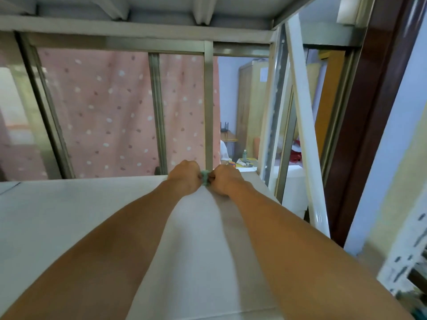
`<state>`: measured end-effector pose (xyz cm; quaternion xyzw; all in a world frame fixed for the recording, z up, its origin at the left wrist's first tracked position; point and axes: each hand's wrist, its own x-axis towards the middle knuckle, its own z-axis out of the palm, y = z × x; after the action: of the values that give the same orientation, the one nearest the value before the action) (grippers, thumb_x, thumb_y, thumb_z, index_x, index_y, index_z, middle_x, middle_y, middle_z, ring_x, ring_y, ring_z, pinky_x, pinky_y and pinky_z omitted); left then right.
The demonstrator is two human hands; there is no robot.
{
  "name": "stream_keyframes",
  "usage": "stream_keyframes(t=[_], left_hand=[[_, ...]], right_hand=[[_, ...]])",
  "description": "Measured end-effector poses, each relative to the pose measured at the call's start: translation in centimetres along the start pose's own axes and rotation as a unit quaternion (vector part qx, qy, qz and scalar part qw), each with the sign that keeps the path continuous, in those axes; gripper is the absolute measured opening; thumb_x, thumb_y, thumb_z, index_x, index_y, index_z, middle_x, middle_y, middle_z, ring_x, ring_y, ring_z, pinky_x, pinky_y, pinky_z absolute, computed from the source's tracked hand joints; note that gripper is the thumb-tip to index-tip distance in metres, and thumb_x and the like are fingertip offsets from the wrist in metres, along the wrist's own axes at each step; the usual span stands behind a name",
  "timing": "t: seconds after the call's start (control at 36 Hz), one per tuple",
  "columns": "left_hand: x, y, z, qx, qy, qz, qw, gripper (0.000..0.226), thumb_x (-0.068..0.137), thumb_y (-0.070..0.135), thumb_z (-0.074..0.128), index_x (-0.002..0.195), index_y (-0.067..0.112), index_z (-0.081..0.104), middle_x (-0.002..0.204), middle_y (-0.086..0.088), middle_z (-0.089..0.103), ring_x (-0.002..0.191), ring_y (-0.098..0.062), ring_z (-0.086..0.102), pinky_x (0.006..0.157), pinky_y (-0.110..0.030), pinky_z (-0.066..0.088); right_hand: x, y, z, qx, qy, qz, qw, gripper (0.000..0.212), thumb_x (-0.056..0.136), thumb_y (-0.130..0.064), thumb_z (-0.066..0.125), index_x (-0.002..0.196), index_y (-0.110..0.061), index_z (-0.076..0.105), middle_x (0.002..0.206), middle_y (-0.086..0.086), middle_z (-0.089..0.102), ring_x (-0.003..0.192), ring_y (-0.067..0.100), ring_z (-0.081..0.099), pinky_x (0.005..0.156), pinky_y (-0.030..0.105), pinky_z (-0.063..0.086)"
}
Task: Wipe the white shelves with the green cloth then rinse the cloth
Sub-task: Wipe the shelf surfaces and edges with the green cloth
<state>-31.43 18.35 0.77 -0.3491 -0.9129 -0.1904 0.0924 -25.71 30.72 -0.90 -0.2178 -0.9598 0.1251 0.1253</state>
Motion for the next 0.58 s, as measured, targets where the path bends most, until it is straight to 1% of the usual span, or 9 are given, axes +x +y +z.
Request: stream_keyframes(t=[0.06, 0.11, 0.19, 0.25, 0.31, 0.39, 0.47, 0.53, 0.58], left_hand=[[-1.0, 0.0, -0.1, -0.003, 0.003, -0.006, 1.000, 0.020, 0.090, 0.025, 0.063, 0.081, 0.009, 0.071, 0.062, 0.000, 0.049, 0.056, -0.013, 0.047, 0.058, -0.028, 0.039], [-1.9, 0.1, -0.2, -0.008, 0.001, -0.010, 1.000, 0.020, 0.087, 0.023, 0.062, 0.078, 0.008, 0.072, 0.063, -0.002, 0.052, 0.060, -0.019, 0.053, 0.056, -0.029, 0.041], [-3.5, 0.4, -0.4, -0.019, 0.000, -0.010, 1.000, 0.018, 0.085, 0.023, 0.062, 0.076, 0.010, 0.072, 0.071, -0.005, 0.060, 0.068, -0.024, 0.059, 0.058, -0.029, 0.045], [-4.6, 0.8, -0.6, -0.022, 0.000, -0.008, 1.000, 0.017, 0.084, 0.023, 0.064, 0.079, 0.011, 0.074, 0.073, -0.005, 0.061, 0.070, -0.024, 0.060, 0.062, -0.031, 0.050], [-5.9, 1.2, -0.9, -0.016, 0.003, -0.010, 1.000, 0.018, 0.083, 0.024, 0.062, 0.082, 0.011, 0.075, 0.073, -0.005, 0.060, 0.070, -0.024, 0.060, 0.064, -0.034, 0.053], [-8.2, 1.9, -1.3, -0.007, 0.009, -0.019, 1.000, 0.021, 0.083, 0.025, 0.060, 0.081, 0.010, 0.075, 0.074, -0.006, 0.059, 0.069, -0.025, 0.060, 0.064, -0.035, 0.054], [-10.6, 2.7, -1.7, -0.007, 0.012, -0.032, 0.999, 0.022, 0.084, 0.026, 0.059, 0.077, 0.010, 0.072, 0.075, -0.007, 0.060, 0.070, -0.025, 0.060, 0.064, -0.034, 0.055], [-12.1, 3.2, -1.8, -0.012, 0.018, -0.042, 0.999, 0.025, 0.084, 0.032, 0.058, 0.072, 0.011, 0.066, 0.075, -0.006, 0.058, 0.071, -0.024, 0.059, 0.061, -0.033, 0.052], [-13.5, 3.7, -2.0, -0.023, 0.021, -0.052, 0.998, 0.031, 0.085, 0.038, 0.057, 0.066, 0.014, 0.058, 0.073, -0.005, 0.056, 0.071, -0.025, 0.059, 0.059, -0.031, 0.047]], right_hand=[[-1.1, 0.0, -0.2, 0.004, -0.004, -0.002, 1.000, 0.027, 0.092, -0.035, 0.054, 0.107, -0.023, 0.074, 0.110, 0.011, 0.067, 0.099, 0.034, 0.062, 0.076, 0.030, 0.044], [-2.2, 0.1, -0.3, 0.006, -0.005, -0.007, 1.000, 0.027, 0.092, -0.034, 0.054, 0.106, -0.022, 0.074, 0.111, 0.011, 0.066, 0.100, 0.034, 0.061, 0.076, 0.030, 0.043], [-3.9, 0.2, -0.5, 0.008, -0.002, -0.014, 1.000, 0.026, 0.092, -0.034, 0.054, 0.104, -0.025, 0.074, 0.112, 0.009, 0.067, 0.101, 0.032, 0.061, 0.079, 0.031, 0.046], [-5.1, 0.3, -0.7, 0.015, 0.003, -0.018, 1.000, 0.025, 0.092, -0.034, 0.054, 0.103, -0.026, 0.075, 0.111, 0.007, 0.068, 0.100, 0.030, 0.061, 0.084, 0.033, 0.048], [-6.4, 0.3, -0.9, 0.012, 0.006, -0.024, 1.000, 0.026, 0.092, -0.033, 0.054, 0.106, -0.025, 0.075, 0.112, 0.006, 0.068, 0.102, 0.029, 0.061, 0.085, 0.032, 0.048], [-8.3, 0.2, -1.0, -0.001, 0.015, -0.032, 0.999, 0.027, 0.092, -0.033, 0.054, 0.107, -0.024, 0.075, 0.111, 0.008, 0.067, 0.099, 0.030, 0.061, 0.080, 0.032, 0.046], [-10.4, 0.3, -1.2, -0.008, 0.020, -0.035, 0.999, 0.027, 0.090, -0.033, 0.055, 0.107, -0.024, 0.074, 0.107, 0.008, 0.066, 0.084, 0.028, 0.055, 0.071, 0.031, 0.041], [-11.8, 0.3, -1.3, -0.015, 0.018, -0.038, 0.999, 0.028, 0.091, -0.032, 0.054, 0.108, -0.022, 0.073, 0.105, 0.008, 0.065, 0.080, 0.026, 0.050, 0.070, 0.030, 0.038], [-13.2, 0.3, -1.6, -0.019, 0.018, -0.041, 0.999, 0.028, 0.091, -0.033, 0.053, 0.107, -0.022, 0.073, 0.105, 0.008, 0.065, 0.080, 0.025, 0.049, 0.069, 0.030, 0.038]])
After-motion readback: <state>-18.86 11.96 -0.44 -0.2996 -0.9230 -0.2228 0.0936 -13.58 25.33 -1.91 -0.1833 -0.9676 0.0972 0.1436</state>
